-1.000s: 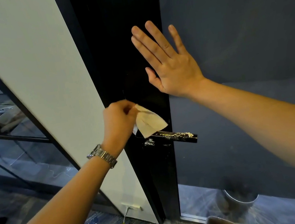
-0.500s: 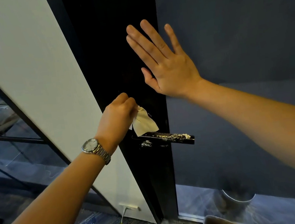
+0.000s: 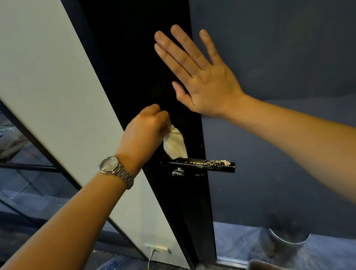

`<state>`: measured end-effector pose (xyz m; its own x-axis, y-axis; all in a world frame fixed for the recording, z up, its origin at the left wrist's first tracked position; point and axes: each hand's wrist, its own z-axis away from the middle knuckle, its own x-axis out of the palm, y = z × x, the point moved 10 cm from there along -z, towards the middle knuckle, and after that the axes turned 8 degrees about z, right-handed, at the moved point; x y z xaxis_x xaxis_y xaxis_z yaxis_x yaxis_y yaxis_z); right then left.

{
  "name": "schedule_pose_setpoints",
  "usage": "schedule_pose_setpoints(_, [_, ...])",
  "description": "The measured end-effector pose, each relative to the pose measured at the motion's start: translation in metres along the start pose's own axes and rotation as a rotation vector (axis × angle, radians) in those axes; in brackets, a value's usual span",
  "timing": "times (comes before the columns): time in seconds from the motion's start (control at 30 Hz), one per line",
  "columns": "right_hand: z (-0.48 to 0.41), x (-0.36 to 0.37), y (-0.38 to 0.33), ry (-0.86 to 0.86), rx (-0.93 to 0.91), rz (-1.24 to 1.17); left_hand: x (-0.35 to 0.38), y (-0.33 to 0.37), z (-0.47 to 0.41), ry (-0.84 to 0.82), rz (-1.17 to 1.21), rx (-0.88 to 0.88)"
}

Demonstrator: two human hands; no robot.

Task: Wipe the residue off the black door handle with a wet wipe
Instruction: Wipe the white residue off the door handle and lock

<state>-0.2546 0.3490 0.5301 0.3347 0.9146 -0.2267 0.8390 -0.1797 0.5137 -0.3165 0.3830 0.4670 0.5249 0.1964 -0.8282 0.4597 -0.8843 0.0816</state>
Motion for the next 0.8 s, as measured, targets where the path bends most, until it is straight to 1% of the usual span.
schedule_pose_setpoints(0.2, [0.000, 0.000, -0.001, 0.008, 0.000, 0.012, 0.018, 0.020, -0.005, -0.064, -0.089, 0.057])
schedule_pose_setpoints(0.3, [0.001, 0.001, 0.000, -0.004, -0.005, 0.005, 0.031, 0.036, -0.006, -0.129, -0.123, 0.101])
schedule_pose_setpoints(0.37, [0.001, 0.001, 0.000, -0.008, -0.007, -0.002, 0.036, 0.037, -0.007, -0.163, -0.131, 0.086])
schedule_pose_setpoints(0.43, [0.001, 0.001, 0.000, -0.005, -0.006, 0.007, 0.034, 0.022, -0.008, -0.190, -0.141, -0.041])
schedule_pose_setpoints(0.5, [0.001, 0.001, 0.000, 0.000, -0.005, 0.015, 0.018, 0.006, -0.007, -0.164, -0.142, -0.170])
schedule_pose_setpoints(0.57, [0.002, 0.001, -0.001, 0.004, -0.003, 0.019, -0.001, -0.007, -0.006, -0.154, -0.141, -0.260])
schedule_pose_setpoints(0.7, [0.001, 0.000, -0.001, 0.014, -0.005, 0.029, -0.027, -0.034, 0.002, -0.171, 0.146, -0.525])
schedule_pose_setpoints(0.77, [0.001, -0.001, -0.001, 0.015, -0.003, 0.029, -0.040, -0.045, 0.006, -0.076, 0.274, -0.631])
schedule_pose_setpoints(0.8, [0.001, -0.001, -0.001, 0.016, -0.003, 0.029, -0.047, -0.049, 0.008, 0.001, 0.298, -0.657])
